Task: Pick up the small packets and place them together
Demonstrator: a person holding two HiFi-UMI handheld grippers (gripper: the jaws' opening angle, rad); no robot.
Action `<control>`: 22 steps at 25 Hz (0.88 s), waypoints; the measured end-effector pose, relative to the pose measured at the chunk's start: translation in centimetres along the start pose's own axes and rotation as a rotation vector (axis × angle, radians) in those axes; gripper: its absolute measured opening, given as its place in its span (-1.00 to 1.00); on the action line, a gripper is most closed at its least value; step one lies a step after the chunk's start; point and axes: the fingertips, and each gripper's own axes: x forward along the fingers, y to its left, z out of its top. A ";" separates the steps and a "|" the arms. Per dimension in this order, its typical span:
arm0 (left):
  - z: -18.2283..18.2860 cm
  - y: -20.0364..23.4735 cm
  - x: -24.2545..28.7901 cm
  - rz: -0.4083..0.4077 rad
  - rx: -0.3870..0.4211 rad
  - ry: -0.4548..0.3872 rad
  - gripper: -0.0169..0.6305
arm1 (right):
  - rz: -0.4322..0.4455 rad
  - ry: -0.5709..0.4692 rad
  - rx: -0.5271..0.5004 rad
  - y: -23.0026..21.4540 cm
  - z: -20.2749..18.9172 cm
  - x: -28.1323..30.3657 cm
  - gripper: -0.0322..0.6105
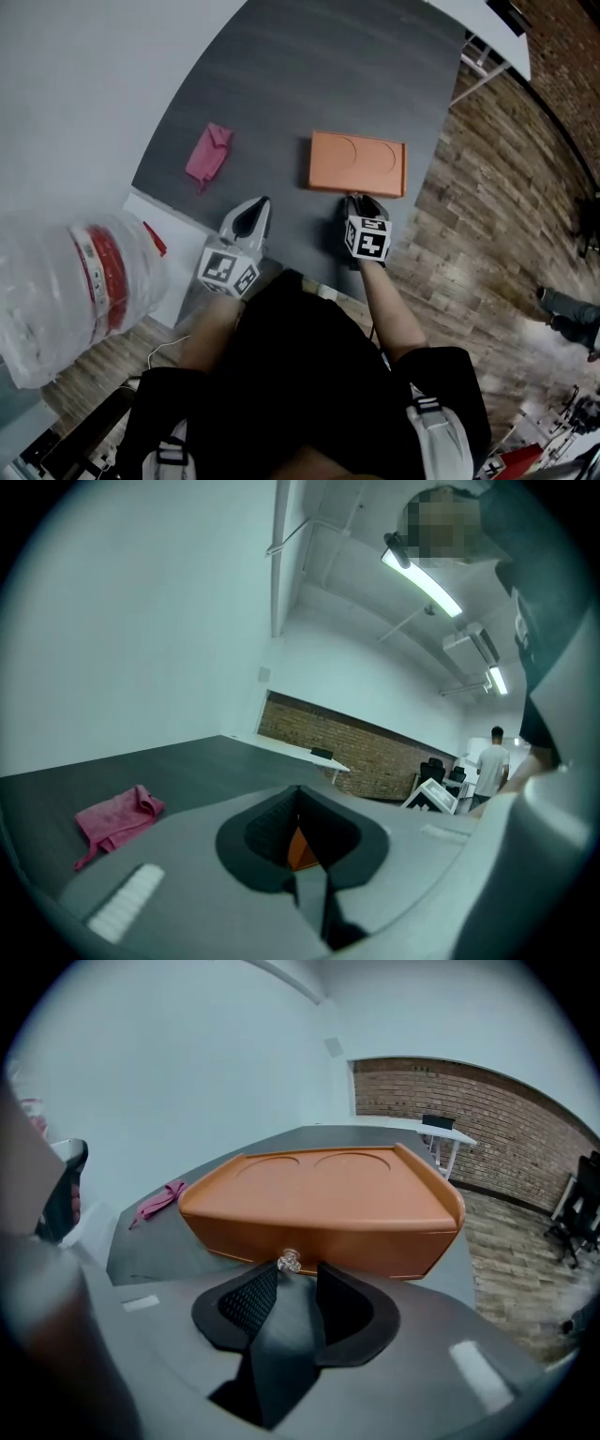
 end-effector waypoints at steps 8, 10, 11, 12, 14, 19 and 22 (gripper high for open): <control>-0.8 1.1 -0.7 0.028 -0.025 0.004 -0.95 | -0.023 0.019 0.018 0.1 -0.1 0.5 -0.56; -0.9 1.1 -0.7 0.028 -0.030 0.005 -0.95 | -0.026 0.024 0.029 0.3 -0.1 0.6 -0.61; -1.0 1.1 -0.6 0.028 -0.032 0.006 -0.95 | -0.027 0.024 0.034 0.4 -0.1 0.7 -0.69; -1.1 1.1 -0.6 0.028 -0.033 0.008 -0.95 | -0.029 0.022 0.040 0.5 0.0 0.8 -0.69; -1.1 1.0 -0.6 0.025 -0.035 0.008 -0.95 | -0.033 0.019 0.049 0.5 -0.1 0.7 -0.69; -1.3 0.9 -0.7 0.019 -0.038 0.011 -0.95 | -0.030 0.031 0.053 0.7 -0.7 0.2 -0.69; -1.5 0.7 -0.7 0.011 -0.041 0.016 -0.95 | -0.025 0.038 0.054 1.0 -1.5 -0.4 -0.69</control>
